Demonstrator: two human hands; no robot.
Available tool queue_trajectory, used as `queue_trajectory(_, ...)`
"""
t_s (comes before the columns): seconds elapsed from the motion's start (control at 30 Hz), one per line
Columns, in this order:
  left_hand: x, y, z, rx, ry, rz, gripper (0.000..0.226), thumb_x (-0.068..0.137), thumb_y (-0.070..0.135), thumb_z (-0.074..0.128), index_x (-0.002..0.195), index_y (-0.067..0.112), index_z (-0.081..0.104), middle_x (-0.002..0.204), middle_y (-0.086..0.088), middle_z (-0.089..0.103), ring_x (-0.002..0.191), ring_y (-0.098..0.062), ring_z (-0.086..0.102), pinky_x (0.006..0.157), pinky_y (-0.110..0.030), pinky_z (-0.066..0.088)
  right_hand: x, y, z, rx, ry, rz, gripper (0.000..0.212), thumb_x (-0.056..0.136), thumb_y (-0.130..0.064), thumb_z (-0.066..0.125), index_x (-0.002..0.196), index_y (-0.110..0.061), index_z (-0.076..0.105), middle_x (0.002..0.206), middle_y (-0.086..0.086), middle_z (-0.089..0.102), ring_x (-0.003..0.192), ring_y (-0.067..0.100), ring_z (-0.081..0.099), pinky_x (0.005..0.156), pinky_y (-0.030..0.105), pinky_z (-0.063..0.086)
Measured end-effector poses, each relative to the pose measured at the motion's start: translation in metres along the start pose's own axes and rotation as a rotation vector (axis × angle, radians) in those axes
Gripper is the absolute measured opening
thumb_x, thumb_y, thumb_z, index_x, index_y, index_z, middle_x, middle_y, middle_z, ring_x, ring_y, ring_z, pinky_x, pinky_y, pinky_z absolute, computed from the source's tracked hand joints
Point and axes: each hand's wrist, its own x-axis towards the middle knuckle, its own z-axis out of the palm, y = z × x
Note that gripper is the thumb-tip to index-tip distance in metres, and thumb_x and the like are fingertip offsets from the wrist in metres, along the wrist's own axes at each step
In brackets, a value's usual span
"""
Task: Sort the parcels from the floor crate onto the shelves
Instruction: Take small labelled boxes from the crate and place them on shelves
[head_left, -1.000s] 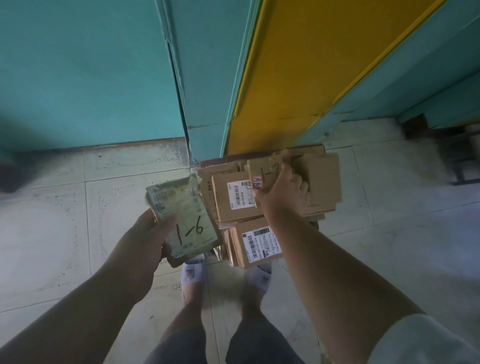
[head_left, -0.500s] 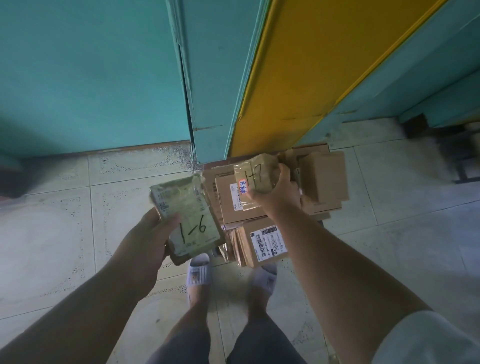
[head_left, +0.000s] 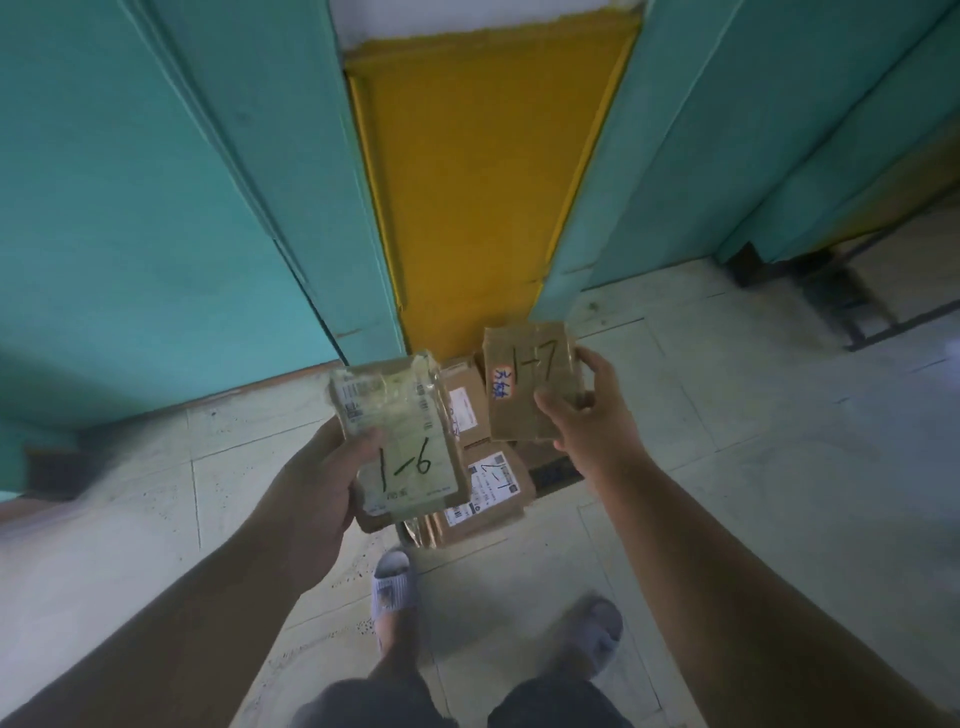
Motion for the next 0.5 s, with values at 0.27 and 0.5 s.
queue_trajectory(0.27,-0.024,-0.003,0.210,-0.027,-0.085,0.019,0.024,0.101,0.016,0.050,0.120,0.023,0.064,0.100,-0.005,0.078,0.089,-0.025,0.076,0.068,-0.040,0.060,-0.046,-0.007,-0.228,0.264,0.139,-0.022,0.055,0.092,-0.025,0.070,0.136,-0.046,0.044,0.115,0.006,0.068,0.095,0.022,0.071,0.072,0.040,0.056)
queue_trajectory(0.5,-0.012,-0.007,0.387,0.078,-0.242,0.040,0.017,0.100,0.018,0.055,0.110,0.026,0.067,0.100,-0.005,0.078,0.093,-0.027,0.075,0.085,-0.046,0.057,-0.068,-0.009,-0.404,0.313,0.290,-0.106,0.052,0.091,-0.024,0.071,0.132,-0.047,0.048,0.113,0.011,0.068,0.096,0.027,0.071,0.070,0.037,0.053)
